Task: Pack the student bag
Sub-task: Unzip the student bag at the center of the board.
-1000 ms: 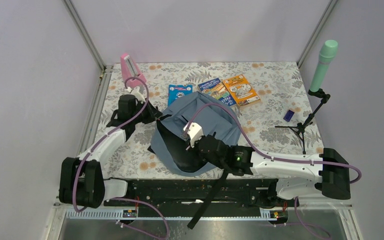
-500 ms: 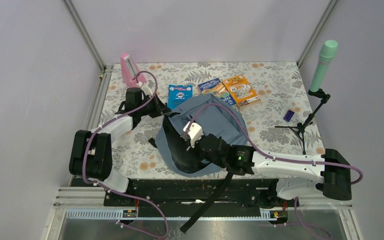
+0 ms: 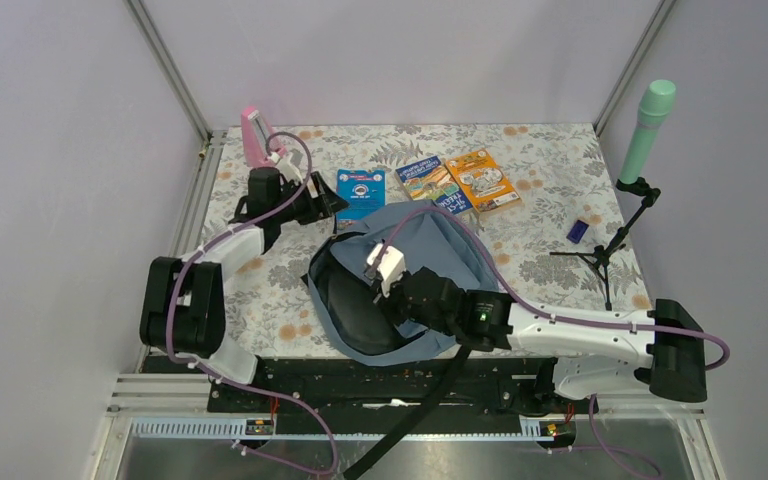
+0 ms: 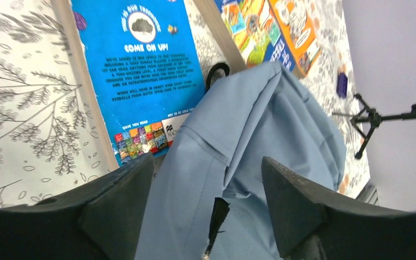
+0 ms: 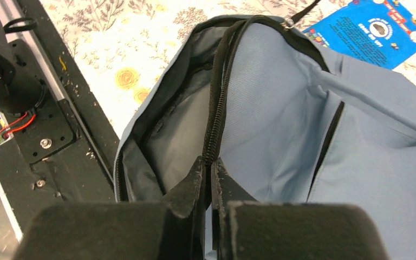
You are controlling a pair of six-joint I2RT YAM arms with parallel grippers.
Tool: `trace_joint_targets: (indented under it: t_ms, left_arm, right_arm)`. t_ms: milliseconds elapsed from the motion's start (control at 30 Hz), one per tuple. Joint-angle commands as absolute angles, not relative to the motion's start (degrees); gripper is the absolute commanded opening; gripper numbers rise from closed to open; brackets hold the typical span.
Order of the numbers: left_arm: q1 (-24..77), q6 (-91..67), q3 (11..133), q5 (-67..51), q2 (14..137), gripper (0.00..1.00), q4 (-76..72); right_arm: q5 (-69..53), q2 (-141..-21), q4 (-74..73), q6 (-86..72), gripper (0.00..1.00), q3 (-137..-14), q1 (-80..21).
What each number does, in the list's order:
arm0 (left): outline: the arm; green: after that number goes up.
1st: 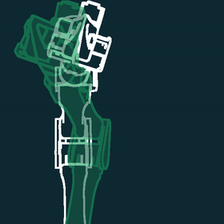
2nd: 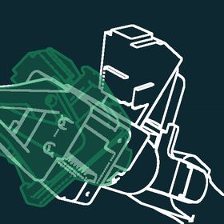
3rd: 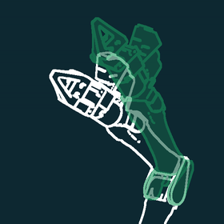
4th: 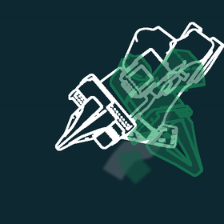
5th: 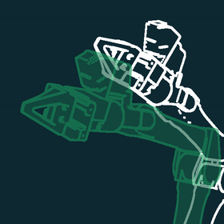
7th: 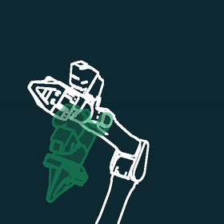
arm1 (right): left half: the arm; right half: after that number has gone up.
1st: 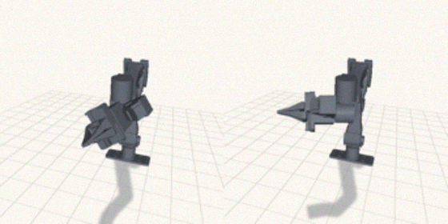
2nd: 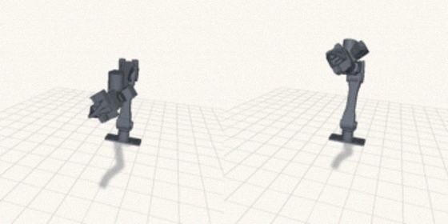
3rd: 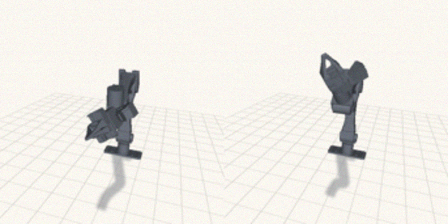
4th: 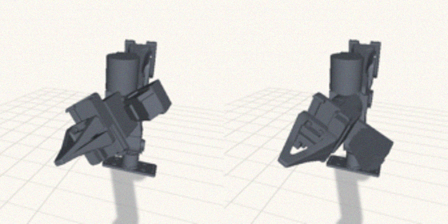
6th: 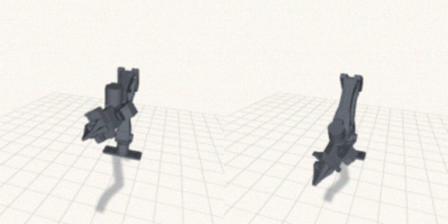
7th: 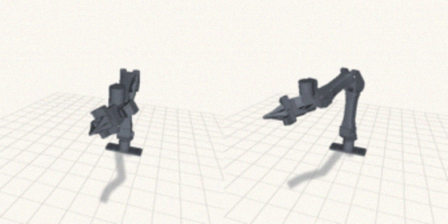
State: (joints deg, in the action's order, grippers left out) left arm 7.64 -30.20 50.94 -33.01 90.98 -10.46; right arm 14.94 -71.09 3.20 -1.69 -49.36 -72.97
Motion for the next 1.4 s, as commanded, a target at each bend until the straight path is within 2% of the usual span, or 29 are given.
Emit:
trace_joint_targets:
  t_ms: [0, 233, 333, 567, 700, 833, 867, 933, 967, 1000, 1033, 1133, 1167, 1367]
  left_arm:
    - [7.29, -29.13, 50.90, -23.58, 81.59, 0.79, -10.22]
    - [7.29, -30.53, 46.83, -6.18, 67.91, 0.94, 4.07]
    - [7.29, -32.03, 43.22, -2.14, 61.48, 0.96, 9.17]
    - [7.29, -38.85, 31.04, -8.59, 49.95, 0.96, 13.01]
    - [7.37, -42.37, 25.37, -13.60, 47.96, 0.93, 9.99]
    - [7.38, -41.68, 24.04, -13.70, 49.53, 0.88, 9.11]
    - [7.38, -41.44, 24.00, -14.19, 50.70, 0.85, 8.83]
    - [7.36, -41.32, 23.72, -16.43, 53.22, 0.72, 7.00]
    - [7.38, -41.39, 23.55, -17.33, 54.59, 0.68, 5.76]
    - [7.38, -41.40, 23.33, -17.81, 55.59, 0.57, 4.70]
    - [7.34, -41.40, 23.26, -17.73, 56.53, 0.37, 4.00]
    - [7.30, -41.76, 23.55, -14.65, 57.05, 0.05, 4.22]
    - [7.29, -41.95, 23.67, -13.33, 56.35, 0.00, 4.74]
    - [6.01, -43.25, 23.20, -6.87, 52.56, 0.00, 8.16]
  right_arm:
    - [20.26, -67.35, 6.70, -3.70, 0.00, -50.66, -73.65]
    - [26.30, -67.15, 2.14, -9.46, 0.00, -52.42, -72.55]
    - [26.81, -66.78, 0.45, -14.02, 0.00, -52.06, -69.94]
    - [24.61, -66.82, 0.44, -20.70, 0.00, -49.31, -64.79]
    - [24.17, -68.19, 0.44, -22.88, 0.00, -48.62, -63.26]
    - [23.69, -69.22, 0.44, -24.10, 0.00, -48.23, -61.83]
    - [23.91, -69.11, 0.44, -24.10, 0.00, -48.03, -61.75]
    - [24.99, -68.41, 0.44, -23.60, 0.00, -47.78, -61.57]
    - [25.73, -67.82, -0.99, -23.14, 0.00, -47.81, -61.46]
    - [26.58, -67.24, -1.80, -22.39, 0.00, -48.00, -61.26]
    - [27.62, -66.63, -2.57, -21.50, 0.00, -48.47, -60.84]
    - [29.89, -64.75, -5.50, -18.81, 0.00, -49.83, -58.79]
    - [30.49, -63.96, -6.31, -17.84, 0.00, -50.03, -57.95]
    - [32.96, -57.95, -8.49, -13.43, 0.00, -50.00, -51.54]
